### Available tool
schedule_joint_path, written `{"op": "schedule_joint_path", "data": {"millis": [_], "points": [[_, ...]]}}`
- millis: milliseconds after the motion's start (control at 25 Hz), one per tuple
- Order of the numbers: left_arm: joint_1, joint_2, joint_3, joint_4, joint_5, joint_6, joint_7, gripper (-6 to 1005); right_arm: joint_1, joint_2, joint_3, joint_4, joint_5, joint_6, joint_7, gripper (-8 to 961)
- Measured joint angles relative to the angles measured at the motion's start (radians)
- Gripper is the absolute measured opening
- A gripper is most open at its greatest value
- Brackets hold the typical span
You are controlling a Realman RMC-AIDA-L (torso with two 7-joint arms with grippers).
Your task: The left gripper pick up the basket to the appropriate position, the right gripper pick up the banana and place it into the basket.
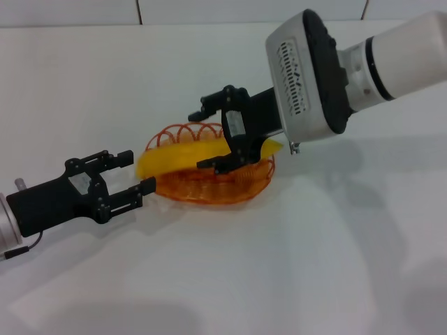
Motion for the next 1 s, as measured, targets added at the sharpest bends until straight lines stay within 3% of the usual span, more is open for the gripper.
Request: {"op": "schedule_joint_path", "data": {"millis": [80, 280, 480, 640, 760, 1000], "points": [[0.001, 0.000, 0.000, -0.001, 0.000, 0.000, 0.001, 700, -0.018, -0.002, 0.004, -0.025, 0.015, 0.000, 0.000, 553], [0.010, 0.002, -0.001, 0.001, 0.000, 0.004, 0.002, 700, -0.090, -0.004, 0.063, -0.111, 0.022, -0.034, 0.002, 796], [0.015, 0.005, -0.001, 0.003, 0.000, 0.005, 0.003, 700, -0.169, -0.006, 0.235, -0.147, 0.029, -0.179, 0.008, 812], [0.024, 0.008, -0.002, 0.003, -0.003, 0.005, 0.008, 700, -0.202, -0.010, 0.436, -0.093, 0.024, -0.316, 0.006, 809], [0.032, 0.010, -0.002, 0.003, -0.003, 0.005, 0.022, 700, -0.213, -0.023, 0.560, 0.010, 0.012, -0.345, -0.041, 808], [0.053, 0.020, -0.007, -0.003, 0.004, 0.000, 0.104, 700, -0.215, -0.044, 0.670, 0.230, 0.004, -0.342, -0.166, 808]]}}
